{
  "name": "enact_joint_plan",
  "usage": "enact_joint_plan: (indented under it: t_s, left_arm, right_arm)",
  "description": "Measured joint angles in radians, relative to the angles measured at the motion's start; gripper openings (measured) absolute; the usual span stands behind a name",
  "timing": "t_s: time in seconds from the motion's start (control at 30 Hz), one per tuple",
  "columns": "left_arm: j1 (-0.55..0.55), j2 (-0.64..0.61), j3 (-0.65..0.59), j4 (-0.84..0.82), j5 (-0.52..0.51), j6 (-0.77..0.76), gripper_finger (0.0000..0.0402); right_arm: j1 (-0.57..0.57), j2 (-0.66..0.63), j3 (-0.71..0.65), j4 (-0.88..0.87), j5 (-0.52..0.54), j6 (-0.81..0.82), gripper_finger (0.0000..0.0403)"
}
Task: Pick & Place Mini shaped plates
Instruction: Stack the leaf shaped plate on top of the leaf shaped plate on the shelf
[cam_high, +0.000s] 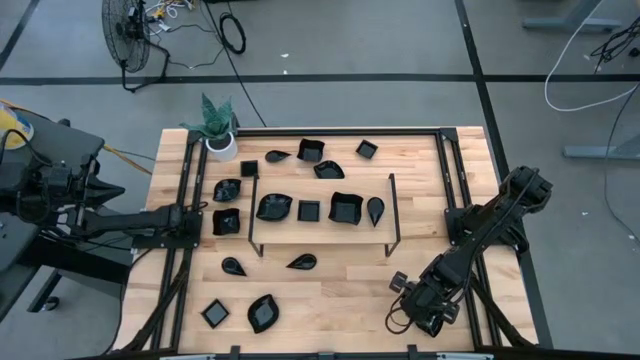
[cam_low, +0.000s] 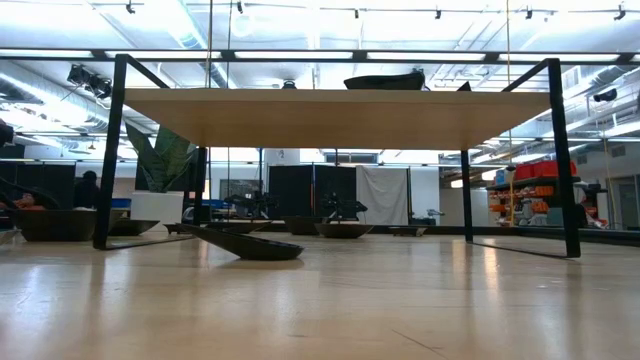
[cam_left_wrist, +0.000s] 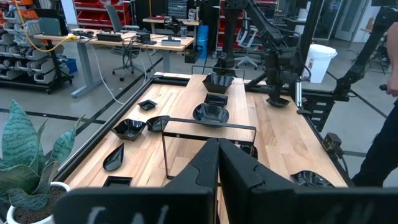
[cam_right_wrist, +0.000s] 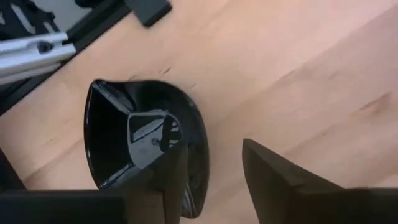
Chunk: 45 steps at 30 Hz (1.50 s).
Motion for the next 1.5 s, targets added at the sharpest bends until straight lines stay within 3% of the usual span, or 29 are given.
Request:
enact_joint_plan:
  t_s: [0.27,0.73,1.27,1.5]
  left_arm:
    - [0.000,0.000,0.000,0.000,0.000,0.000,0.0018]
    - [0.000,0.000,0.000,0.000,0.000,-0.001,0.0018]
    - [0.000,0.000,0.000,0.000,0.000,0.000,0.0018]
    - [0.000,0.000,0.000,0.000,0.000,-0.001,0.0018]
  right_arm:
    - [0.001,0.036,0.000,0.015,-0.014,-0.012,0.0155]
    - [0.001,0.037,0.000,0.021,-0.022,-0.020,0.0106]
    - [0.001,0.094,-0.001,0.027,-0.012,0.004,0.0169]
    - [0.001,0.095,-0.001,0.023,-0.022,-0.004,0.0121]
